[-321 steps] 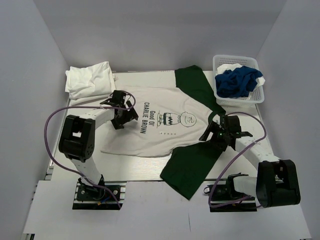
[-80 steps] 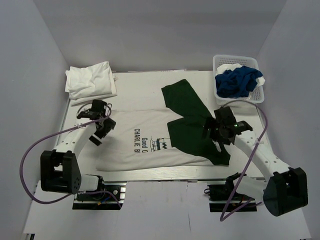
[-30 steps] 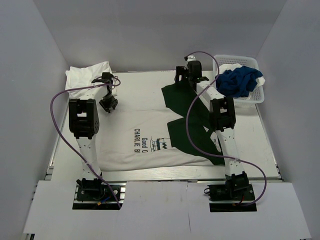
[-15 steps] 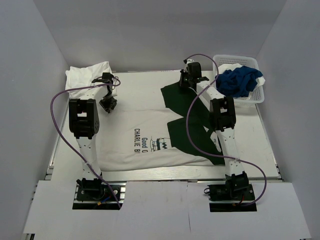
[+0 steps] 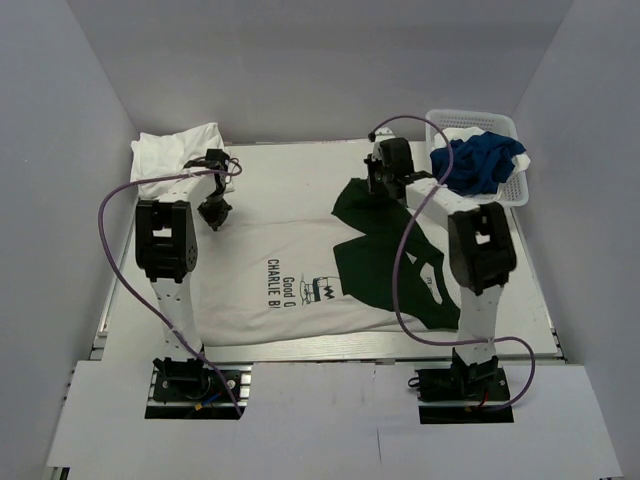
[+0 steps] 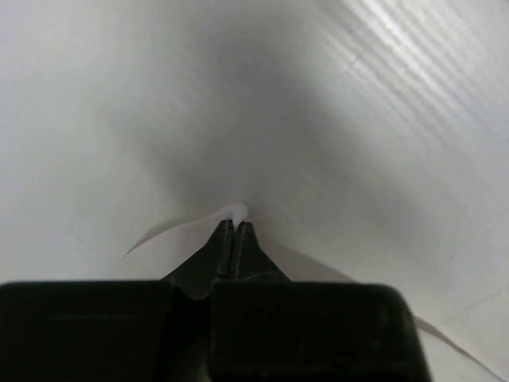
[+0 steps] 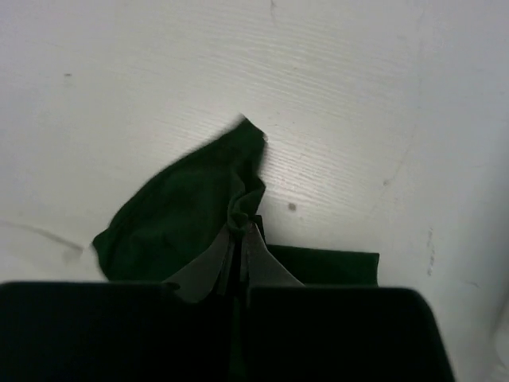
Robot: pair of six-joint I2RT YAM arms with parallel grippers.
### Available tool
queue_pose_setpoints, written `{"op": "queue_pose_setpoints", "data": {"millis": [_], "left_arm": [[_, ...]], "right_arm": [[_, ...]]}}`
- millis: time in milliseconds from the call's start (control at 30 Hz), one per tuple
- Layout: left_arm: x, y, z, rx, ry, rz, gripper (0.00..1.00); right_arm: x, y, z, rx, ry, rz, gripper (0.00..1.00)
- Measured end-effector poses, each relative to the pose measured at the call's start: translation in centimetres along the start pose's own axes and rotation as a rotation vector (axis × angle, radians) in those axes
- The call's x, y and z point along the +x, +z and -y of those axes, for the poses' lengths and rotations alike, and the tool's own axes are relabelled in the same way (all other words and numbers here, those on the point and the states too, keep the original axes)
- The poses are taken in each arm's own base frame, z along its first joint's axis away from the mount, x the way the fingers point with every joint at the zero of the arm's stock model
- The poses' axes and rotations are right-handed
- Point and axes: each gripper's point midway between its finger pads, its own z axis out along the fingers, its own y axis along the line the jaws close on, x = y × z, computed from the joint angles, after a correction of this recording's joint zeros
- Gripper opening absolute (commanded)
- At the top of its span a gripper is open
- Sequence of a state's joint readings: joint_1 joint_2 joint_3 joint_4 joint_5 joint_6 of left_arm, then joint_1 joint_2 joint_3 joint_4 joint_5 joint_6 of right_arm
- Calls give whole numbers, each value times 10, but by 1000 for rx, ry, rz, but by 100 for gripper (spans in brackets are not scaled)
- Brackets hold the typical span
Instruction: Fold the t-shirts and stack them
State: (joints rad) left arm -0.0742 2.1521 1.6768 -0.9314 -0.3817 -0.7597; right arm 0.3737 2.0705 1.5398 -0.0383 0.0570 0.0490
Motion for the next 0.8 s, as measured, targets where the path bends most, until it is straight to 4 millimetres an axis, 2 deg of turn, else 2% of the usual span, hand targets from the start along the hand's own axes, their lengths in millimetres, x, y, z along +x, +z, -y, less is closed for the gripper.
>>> {"op": "queue_pose_setpoints", "data": {"millis": [167,233,433,500,667,800], "left_arm": [[9,-21,-13,9,14,25,0],[12,-32,-15,25,25,49,0],[18,-62,-23,48,44,122,0],[22,-68,-30,42,48,140,0],[35,-70,-50,-16,48,159,0],[45,-65,-66,-92,32,158,0]], "right_arm": [[-33,-75,-11,18,-71,168,0],[-34,-96,-13,31,-86,199,0],[-3,-141,-7,96,-116,186,0],[2,-157,-5,117,-120,176,0],[6,-197,1,178,-114,166,0],[29,-224,11,239,-63,117,0]]}}
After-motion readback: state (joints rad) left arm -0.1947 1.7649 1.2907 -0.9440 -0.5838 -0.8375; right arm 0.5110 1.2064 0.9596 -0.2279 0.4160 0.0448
